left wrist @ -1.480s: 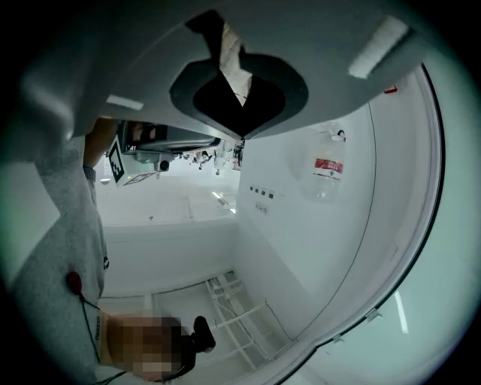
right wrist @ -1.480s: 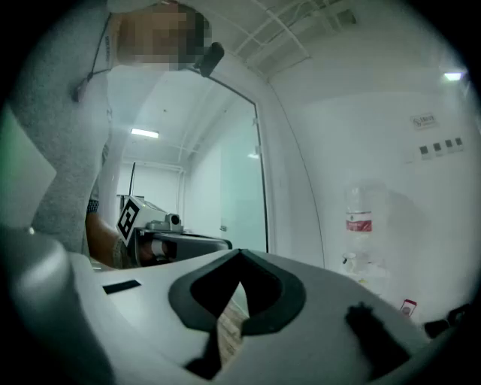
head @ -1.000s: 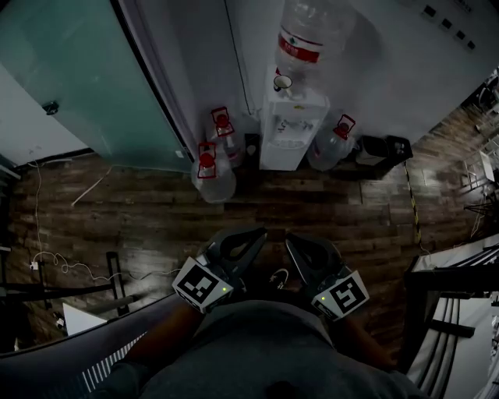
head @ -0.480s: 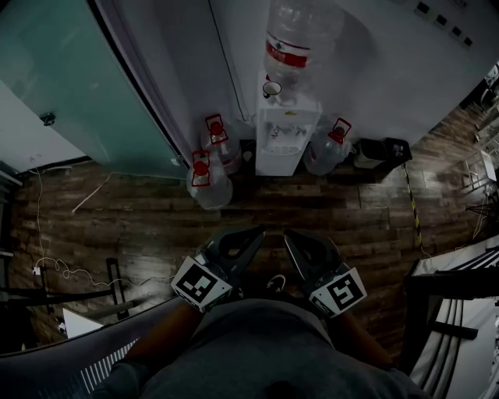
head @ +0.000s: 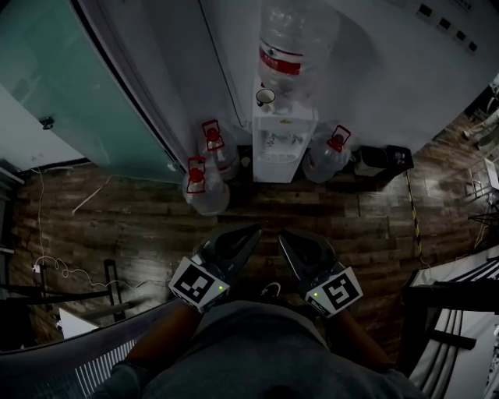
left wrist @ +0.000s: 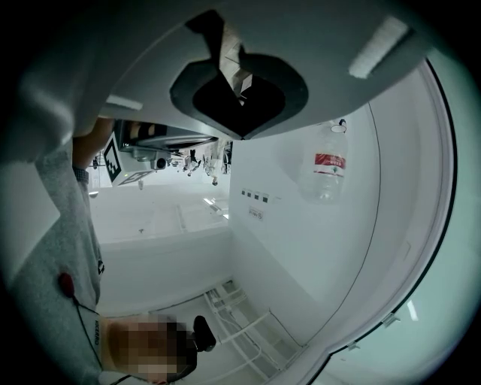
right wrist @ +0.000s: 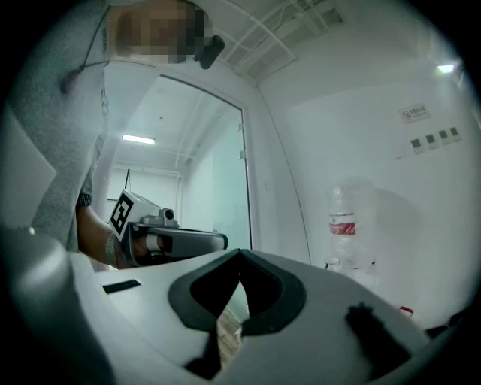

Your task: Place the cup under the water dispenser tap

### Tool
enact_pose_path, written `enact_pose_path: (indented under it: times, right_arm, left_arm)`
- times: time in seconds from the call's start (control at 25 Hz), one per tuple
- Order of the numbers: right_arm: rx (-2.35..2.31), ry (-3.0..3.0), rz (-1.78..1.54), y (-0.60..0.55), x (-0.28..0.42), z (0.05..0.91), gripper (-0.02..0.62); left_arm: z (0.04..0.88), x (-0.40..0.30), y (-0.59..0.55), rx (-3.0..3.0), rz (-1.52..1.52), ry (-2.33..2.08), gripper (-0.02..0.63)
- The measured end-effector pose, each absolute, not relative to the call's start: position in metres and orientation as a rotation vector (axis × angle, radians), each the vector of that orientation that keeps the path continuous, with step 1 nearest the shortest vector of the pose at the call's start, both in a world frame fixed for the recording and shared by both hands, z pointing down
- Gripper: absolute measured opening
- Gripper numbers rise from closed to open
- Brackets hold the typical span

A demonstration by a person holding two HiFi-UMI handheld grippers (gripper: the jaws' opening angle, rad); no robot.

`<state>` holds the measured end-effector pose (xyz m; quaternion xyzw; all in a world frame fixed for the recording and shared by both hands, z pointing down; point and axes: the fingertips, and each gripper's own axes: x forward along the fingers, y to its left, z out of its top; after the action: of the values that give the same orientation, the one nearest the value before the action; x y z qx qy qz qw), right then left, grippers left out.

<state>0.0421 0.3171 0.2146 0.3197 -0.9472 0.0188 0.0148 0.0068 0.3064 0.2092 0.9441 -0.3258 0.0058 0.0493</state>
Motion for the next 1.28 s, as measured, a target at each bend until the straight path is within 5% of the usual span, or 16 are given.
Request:
enact_pose_path:
  times: [1.28]
  right_arm:
    - [1.214,-2.78,0.142,0.095,-0.058,0.236,0.011]
  left_arm:
    - [0.236,-0.095,0.077,2.944,0.001,-0.732,0.008]
